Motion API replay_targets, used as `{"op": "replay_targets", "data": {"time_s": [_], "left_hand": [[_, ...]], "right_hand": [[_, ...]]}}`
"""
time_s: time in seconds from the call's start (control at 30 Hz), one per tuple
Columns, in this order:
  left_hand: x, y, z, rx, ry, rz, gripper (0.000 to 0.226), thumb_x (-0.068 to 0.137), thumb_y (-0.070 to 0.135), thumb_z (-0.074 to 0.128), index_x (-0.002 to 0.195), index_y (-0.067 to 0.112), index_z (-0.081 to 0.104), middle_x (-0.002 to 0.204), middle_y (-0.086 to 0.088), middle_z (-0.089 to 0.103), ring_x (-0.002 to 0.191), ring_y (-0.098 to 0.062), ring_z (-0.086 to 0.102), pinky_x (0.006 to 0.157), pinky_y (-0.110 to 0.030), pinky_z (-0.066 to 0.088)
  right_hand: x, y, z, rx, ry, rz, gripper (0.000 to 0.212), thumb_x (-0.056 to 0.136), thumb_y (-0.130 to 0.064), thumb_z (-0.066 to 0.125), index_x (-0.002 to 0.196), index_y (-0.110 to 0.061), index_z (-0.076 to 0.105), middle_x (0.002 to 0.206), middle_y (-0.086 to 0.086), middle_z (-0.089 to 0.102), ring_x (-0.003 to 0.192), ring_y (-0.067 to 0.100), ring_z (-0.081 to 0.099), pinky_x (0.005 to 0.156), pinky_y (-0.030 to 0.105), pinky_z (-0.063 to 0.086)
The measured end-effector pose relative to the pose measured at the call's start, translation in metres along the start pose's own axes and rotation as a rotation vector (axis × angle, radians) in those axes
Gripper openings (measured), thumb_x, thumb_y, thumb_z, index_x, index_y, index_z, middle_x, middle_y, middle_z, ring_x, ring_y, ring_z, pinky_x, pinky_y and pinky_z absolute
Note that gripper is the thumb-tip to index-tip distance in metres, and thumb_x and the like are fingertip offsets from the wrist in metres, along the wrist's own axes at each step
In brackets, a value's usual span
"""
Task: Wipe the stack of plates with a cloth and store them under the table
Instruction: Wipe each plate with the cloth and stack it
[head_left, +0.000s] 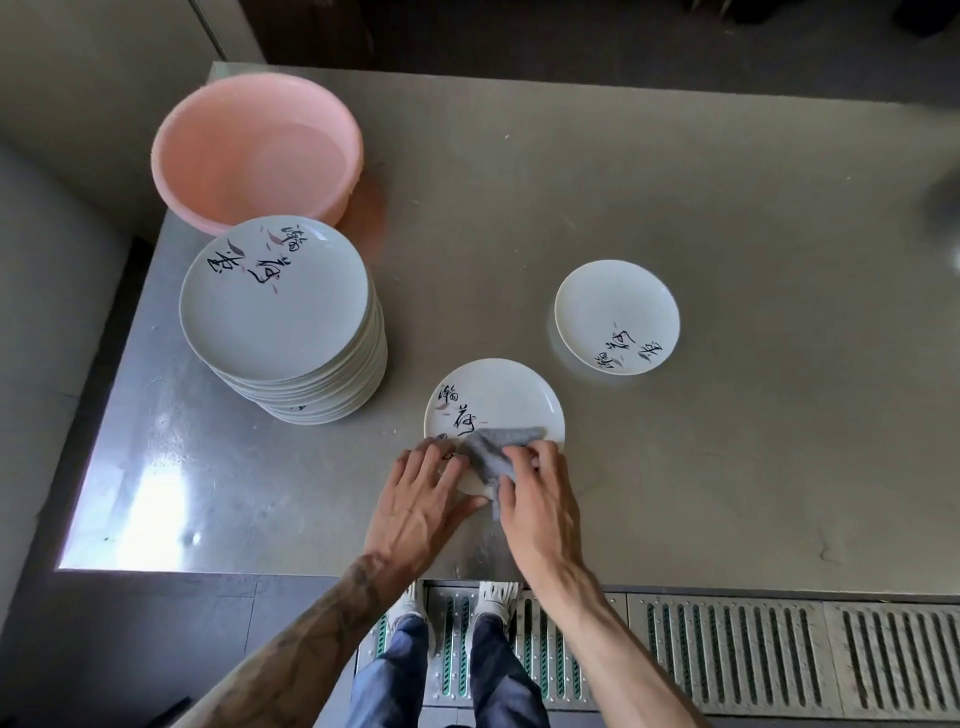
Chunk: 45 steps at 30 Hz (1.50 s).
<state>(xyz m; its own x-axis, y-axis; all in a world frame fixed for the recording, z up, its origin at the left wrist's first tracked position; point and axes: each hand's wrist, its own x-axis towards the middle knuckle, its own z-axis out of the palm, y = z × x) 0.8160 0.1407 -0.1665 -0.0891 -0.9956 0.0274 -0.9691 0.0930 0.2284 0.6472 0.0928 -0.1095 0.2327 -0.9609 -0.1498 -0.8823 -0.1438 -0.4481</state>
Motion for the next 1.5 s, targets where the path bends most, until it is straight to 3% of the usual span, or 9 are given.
{"op": "replay_targets", "data": {"time_s": [0.17,0.37,0.53,0.7,0.87,1.07,1.23,1.43,1.5], "left_hand": [[0.010,-0.021,-0.007,0.012,-0.011,0.052,0.041,0.105,0.054,0.045,0.132,0.025,0.055,0.160,-0.005,0.040,0.152,-0.024,0.031,0.122,-0.048,0.025],[0.006,-0.001,-0.008,0.052,-0.014,0.028,0.043,0.104,0.061,0.039,0.122,0.026,0.057,0.139,-0.006,0.053,0.126,-0.029,0.052,0.103,-0.046,0.037],[0.015,-0.016,-0.014,0.036,-0.076,0.057,0.044,0.105,0.059,0.038,0.128,0.028,0.058,0.147,-0.004,0.051,0.141,-0.025,0.044,0.113,-0.045,0.032],[0.004,0.006,-0.008,0.051,-0.017,0.037,0.037,0.103,0.059,0.038,0.115,0.029,0.058,0.132,-0.004,0.053,0.112,-0.029,0.052,0.094,-0.043,0.039],[0.007,-0.016,-0.015,0.071,-0.052,0.109,0.037,0.106,0.050,0.043,0.135,0.031,0.056,0.143,-0.006,0.049,0.133,-0.027,0.046,0.109,-0.047,0.036],[0.001,0.003,-0.013,0.097,-0.049,0.074,0.023,0.103,0.046,0.054,0.122,0.033,0.058,0.123,-0.002,0.057,0.106,-0.027,0.057,0.093,-0.043,0.041],[0.016,-0.018,-0.028,0.070,-0.050,0.123,0.042,0.104,0.048,0.045,0.136,0.028,0.062,0.141,-0.005,0.056,0.135,-0.025,0.052,0.109,-0.047,0.037],[0.006,0.005,-0.023,0.075,-0.029,0.077,0.035,0.103,0.050,0.040,0.116,0.029,0.065,0.120,-0.002,0.061,0.103,-0.027,0.060,0.093,-0.042,0.039],[0.010,-0.003,-0.026,0.088,-0.045,0.131,0.040,0.101,0.052,0.040,0.121,0.029,0.065,0.120,-0.003,0.060,0.105,-0.027,0.060,0.095,-0.043,0.041]], "right_hand": [[0.016,0.013,-0.010,-0.067,0.019,0.017,0.037,0.094,-0.018,0.067,0.130,-0.012,0.063,0.129,0.007,0.054,0.117,0.025,0.052,0.095,0.035,0.053],[0.001,-0.002,0.000,-0.039,-0.001,-0.006,0.031,0.091,-0.016,0.069,0.122,-0.011,0.066,0.122,0.010,0.056,0.109,0.026,0.057,0.091,0.035,0.056],[0.014,0.010,-0.007,-0.071,0.038,0.037,0.036,0.094,-0.021,0.066,0.129,-0.012,0.063,0.126,0.008,0.053,0.112,0.025,0.052,0.094,0.035,0.052],[-0.002,-0.003,0.005,-0.064,0.038,-0.004,0.035,0.088,-0.024,0.070,0.123,-0.019,0.066,0.119,0.008,0.055,0.106,0.027,0.056,0.090,0.036,0.053],[0.011,0.012,-0.005,-0.113,0.037,0.007,0.036,0.091,-0.032,0.068,0.124,-0.019,0.065,0.118,0.007,0.052,0.106,0.025,0.054,0.091,0.036,0.052],[0.002,-0.003,0.001,-0.074,0.000,0.001,0.039,0.089,-0.026,0.070,0.126,-0.016,0.064,0.123,0.010,0.054,0.109,0.030,0.056,0.093,0.039,0.052],[0.017,0.012,-0.008,-0.101,0.024,0.005,0.039,0.091,-0.032,0.068,0.126,-0.015,0.065,0.124,0.009,0.054,0.109,0.029,0.053,0.093,0.040,0.051],[0.000,-0.001,0.005,-0.072,0.040,-0.001,0.036,0.087,-0.030,0.072,0.120,-0.017,0.066,0.120,0.009,0.056,0.104,0.028,0.057,0.090,0.039,0.053],[0.006,0.005,0.000,-0.088,0.054,-0.008,0.039,0.085,-0.029,0.074,0.121,-0.015,0.066,0.121,0.010,0.056,0.105,0.029,0.057,0.089,0.039,0.054]]}}
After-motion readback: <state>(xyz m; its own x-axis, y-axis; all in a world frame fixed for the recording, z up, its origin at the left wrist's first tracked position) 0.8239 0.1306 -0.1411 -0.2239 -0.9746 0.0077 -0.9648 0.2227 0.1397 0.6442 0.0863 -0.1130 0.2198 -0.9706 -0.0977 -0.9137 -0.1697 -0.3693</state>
